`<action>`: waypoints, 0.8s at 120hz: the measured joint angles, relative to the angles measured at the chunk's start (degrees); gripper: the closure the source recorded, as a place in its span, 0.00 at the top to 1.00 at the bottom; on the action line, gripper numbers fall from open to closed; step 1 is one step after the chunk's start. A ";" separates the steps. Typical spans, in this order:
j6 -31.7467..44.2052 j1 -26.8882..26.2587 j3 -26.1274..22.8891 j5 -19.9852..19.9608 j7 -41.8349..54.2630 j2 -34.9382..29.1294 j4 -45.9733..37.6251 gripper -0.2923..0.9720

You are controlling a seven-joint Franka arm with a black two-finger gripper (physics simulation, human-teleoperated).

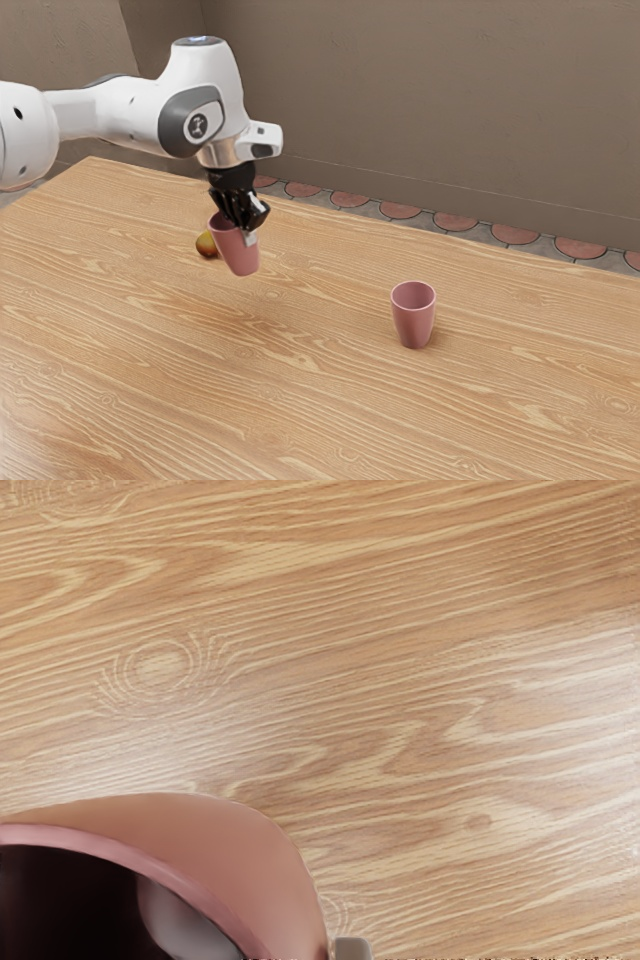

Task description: Place the left cup onto the right cup

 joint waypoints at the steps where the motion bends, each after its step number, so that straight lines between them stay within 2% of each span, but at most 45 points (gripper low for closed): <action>1: -0.16 -0.26 -0.11 0.09 0.00 -0.04 0.17 0.17; 26: -4.06 -5.60 -2.19 2.34 -0.36 0.55 6.08 0.16; 48: -6.87 -9.60 -2.38 2.95 -0.79 4.75 12.96 0.16; 63: -7.91 -11.08 -5.64 3.14 -1.06 6.46 16.09 0.16; 76: -8.41 -11.77 -8.33 3.38 -1.31 9.08 19.98 0.16; 96: -8.83 -13.33 -8.94 3.69 -1.60 16.75 29.55 0.17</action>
